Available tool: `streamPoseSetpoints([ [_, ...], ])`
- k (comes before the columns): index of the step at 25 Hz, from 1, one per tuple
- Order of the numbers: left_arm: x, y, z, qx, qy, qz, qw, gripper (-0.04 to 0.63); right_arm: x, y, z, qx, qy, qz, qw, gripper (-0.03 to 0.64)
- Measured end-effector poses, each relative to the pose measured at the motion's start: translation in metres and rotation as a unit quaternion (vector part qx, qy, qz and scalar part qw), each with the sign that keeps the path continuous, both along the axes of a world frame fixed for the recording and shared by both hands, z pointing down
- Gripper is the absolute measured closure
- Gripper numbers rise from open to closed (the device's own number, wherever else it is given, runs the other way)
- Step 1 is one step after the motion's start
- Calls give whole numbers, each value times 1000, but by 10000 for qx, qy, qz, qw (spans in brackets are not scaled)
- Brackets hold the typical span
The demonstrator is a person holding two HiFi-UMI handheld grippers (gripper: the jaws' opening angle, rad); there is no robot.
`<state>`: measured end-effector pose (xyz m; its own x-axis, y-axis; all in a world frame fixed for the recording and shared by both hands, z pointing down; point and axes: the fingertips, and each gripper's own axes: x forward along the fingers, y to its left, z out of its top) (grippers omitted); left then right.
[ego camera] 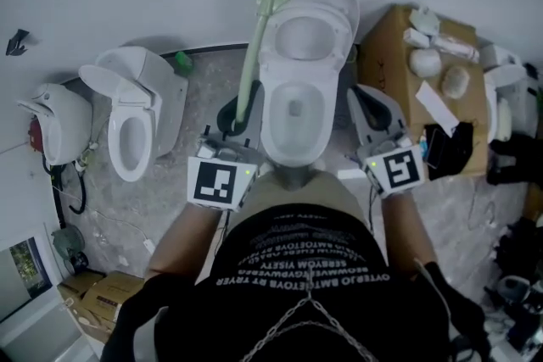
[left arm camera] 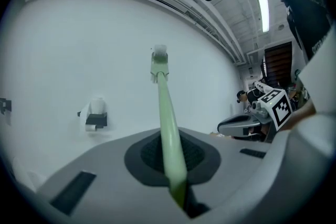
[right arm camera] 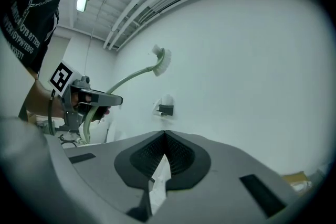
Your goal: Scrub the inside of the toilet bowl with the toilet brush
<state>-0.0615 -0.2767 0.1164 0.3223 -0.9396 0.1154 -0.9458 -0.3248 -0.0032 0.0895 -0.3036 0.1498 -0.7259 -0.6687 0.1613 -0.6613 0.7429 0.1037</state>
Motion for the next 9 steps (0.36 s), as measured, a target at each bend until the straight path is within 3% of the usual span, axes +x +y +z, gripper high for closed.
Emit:
streamPoseSetpoints([
  [9,-17,6,-20,81,-51,56,9999,594,-16,11,-24,66,70,-4,10000,614],
])
